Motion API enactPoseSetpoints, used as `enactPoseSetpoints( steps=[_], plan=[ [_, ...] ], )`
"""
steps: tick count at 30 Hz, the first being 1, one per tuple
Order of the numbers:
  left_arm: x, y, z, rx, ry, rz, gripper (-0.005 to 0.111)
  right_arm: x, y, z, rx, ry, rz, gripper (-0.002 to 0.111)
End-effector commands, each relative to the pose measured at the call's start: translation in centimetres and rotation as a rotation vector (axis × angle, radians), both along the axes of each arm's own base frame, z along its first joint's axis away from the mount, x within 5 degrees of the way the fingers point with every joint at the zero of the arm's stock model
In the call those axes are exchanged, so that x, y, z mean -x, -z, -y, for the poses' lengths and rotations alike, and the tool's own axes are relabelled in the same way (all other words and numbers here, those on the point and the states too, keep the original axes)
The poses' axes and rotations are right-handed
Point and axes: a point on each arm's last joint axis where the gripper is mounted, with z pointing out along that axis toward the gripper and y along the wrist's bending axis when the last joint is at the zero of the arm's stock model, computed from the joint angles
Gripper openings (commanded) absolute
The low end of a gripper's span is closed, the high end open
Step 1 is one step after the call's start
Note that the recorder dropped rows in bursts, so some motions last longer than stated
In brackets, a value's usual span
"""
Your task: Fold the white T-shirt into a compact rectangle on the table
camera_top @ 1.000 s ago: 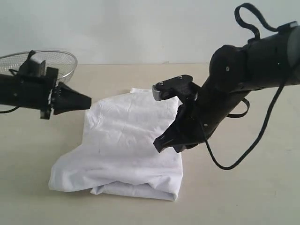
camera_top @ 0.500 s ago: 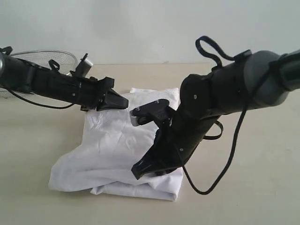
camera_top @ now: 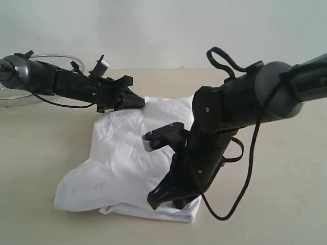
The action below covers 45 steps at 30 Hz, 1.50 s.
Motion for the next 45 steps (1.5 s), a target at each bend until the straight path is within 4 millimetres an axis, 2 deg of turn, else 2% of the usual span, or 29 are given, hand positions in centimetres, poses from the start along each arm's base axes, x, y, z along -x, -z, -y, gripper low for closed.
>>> enactPoseSetpoints(
  steps=[1,4,7,10,12,14,18,20,22,24,25,26,27,28,30,33,36,40,43,45],
  plan=[
    [-1.5,0.6,0.5,0.004,-0.009,0.017,0.004,1.4,0.1,0.5,0.046,-0.06,-0.11,0.0],
    [-2.5,0.8,0.7,0.024,-0.017,0.024,0.004,1.5,-0.9,0.5,0.032,-0.07,-0.085,0.0],
    [-3.0,-0.4,0.7,0.053,0.016,0.058,0.004,1.5,-3.3,0.5,-0.01,-0.078,-0.009,0.0],
    [-3.5,-4.0,0.2,0.078,0.064,0.147,0.004,0.6,-7.0,0.8,-0.086,-0.057,0.222,0.0],
    [-3.4,-6.5,-0.4,0.06,0.111,0.202,0.004,-0.5,-8.7,1.4,-0.117,-0.024,0.371,0.0],
    [-2.8,-8.9,-0.9,0.009,0.179,0.241,0.004,-2.1,-9.6,2.4,-0.13,0.03,0.439,0.0],
    [-0.9,-12.6,-1.1,-0.05,0.305,0.274,0.004,-6.3,-9.2,4.9,-0.11,0.139,0.44,0.0],
    [-0.2,-13.9,-0.7,-0.049,0.314,0.286,0.004,-8.1,-8.6,5.3,-0.099,0.159,0.416,0.0],
    [1.0,-14.3,-0.2,-0.051,0.33,0.27,0.004,-9.7,-7.8,5.2,-0.09,0.154,0.406,0.0],
    [3.2,-13.2,0.7,-0.067,0.372,0.197,0.004,-11.4,-6.8,4.7,-0.086,0.148,0.393,0.0],
    [5.1,-12.4,1.4,-0.073,0.414,0.16,0.004,-12.1,-6.3,4.4,-0.081,0.138,0.377,0.0],
    [6.3,-11.9,1.7,-0.073,0.435,0.139,0.004,-12.5,-6.0,4.2,-0.079,0.134,0.364,0.0],
    [8.3,-11.0,2.3,-0.081,0.462,0.112,0.004,-12.9,-5.3,4.1,-0.071,0.12,0.343,0.0],
    [9.2,-10.4,2.5,-0.099,0.456,0.103,0.004,-13.1,-4.9,4.0,-0.067,0.112,0.338,0.0],
    [12.6,-7.6,3.4,-0.166,0.434,0.028,0.004,-13.7,-3.4,3.8,-0.056,0.101,0.321,0.0],
    [16.1,-3.5,4.2,-0.248,0.44,-0.062,0.004,-14.1,-2.2,3.8,-0.041,0.09,0.313,0.0],
    [17.8,-2.2,4.2,-0.211,0.424,-0.11,0.004,-14.8,-1.5,4.9,-0.025,0.108,0.33,0.0],
    [19.1,-1.1,3.7,-0.232,0.426,-0.151,0.004,-15.8,-0.8,7.3,-0.017,0.173,0.342,0.0],
    [19.7,-0.8,3.5,-0.23,0.434,-0.176,0.004,-16.6,-0.9,8.8,-0.016,0.216,0.387,0.0],
    [20.0,-1.3,3.9,-0.159,0.468,-0.169,0.004,-17.1,-1.6,9.5,-0.021,0.234,0.414,0.0]
  ],
)
